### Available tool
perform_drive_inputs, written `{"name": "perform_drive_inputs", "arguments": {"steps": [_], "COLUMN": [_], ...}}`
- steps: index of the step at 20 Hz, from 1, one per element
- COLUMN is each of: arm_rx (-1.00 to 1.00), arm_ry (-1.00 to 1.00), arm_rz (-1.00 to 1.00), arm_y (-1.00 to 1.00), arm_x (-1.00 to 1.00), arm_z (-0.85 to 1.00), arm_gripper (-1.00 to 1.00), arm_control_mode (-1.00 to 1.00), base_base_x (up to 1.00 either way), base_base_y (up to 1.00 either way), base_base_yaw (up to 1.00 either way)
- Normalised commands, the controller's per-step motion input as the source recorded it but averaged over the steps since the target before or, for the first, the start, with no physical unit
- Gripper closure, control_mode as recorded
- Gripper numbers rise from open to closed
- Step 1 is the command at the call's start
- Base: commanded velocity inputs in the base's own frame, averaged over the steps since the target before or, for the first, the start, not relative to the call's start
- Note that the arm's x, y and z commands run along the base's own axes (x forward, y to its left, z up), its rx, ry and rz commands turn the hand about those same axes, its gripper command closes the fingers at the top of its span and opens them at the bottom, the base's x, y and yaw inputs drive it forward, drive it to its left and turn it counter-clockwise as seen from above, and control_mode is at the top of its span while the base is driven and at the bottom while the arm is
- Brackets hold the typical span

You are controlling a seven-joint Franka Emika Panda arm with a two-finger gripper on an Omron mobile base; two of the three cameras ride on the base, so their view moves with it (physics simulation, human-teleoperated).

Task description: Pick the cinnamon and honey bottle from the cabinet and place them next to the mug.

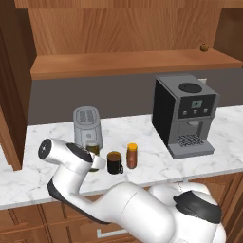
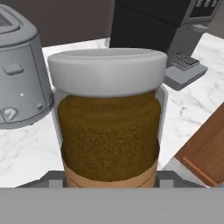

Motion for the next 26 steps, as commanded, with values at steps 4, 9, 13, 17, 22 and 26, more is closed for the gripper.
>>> {"name": "perform_drive_inputs", "arguments": {"steps": [4, 9, 13, 17, 22, 26], "arm_rx": [0.00, 0.01, 0.00, 0.00, 0.00, 0.00], "arm_ry": [-0.09, -0.05, 0.00, 0.00, 0.01, 0.00], "arm_rz": [-0.04, -0.02, -0.02, -0.02, -0.05, -0.06], "arm_y": [-0.16, -0.24, -0.26, -0.12, -0.04, 0.00], "arm_x": [0.00, 0.00, 0.00, 0.03, 0.14, 0.13], "arm_z": [0.00, 0.00, 0.00, -0.03, -0.16, -0.43], "arm_gripper": [1.00, 1.00, 1.00, 1.00, 1.00, 1.00], "arm_control_mode": [-1.00, -1.00, -1.00, -1.00, -1.00, -1.00], "base_base_x": [0.00, 0.00, 0.00, 0.00, 0.00, 0.00], "base_base_y": [0.00, 0.00, 0.00, 0.00, 0.00, 0.00], "base_base_yaw": [0.00, 0.00, 0.00, 0.00, 0.00, 0.00]}}
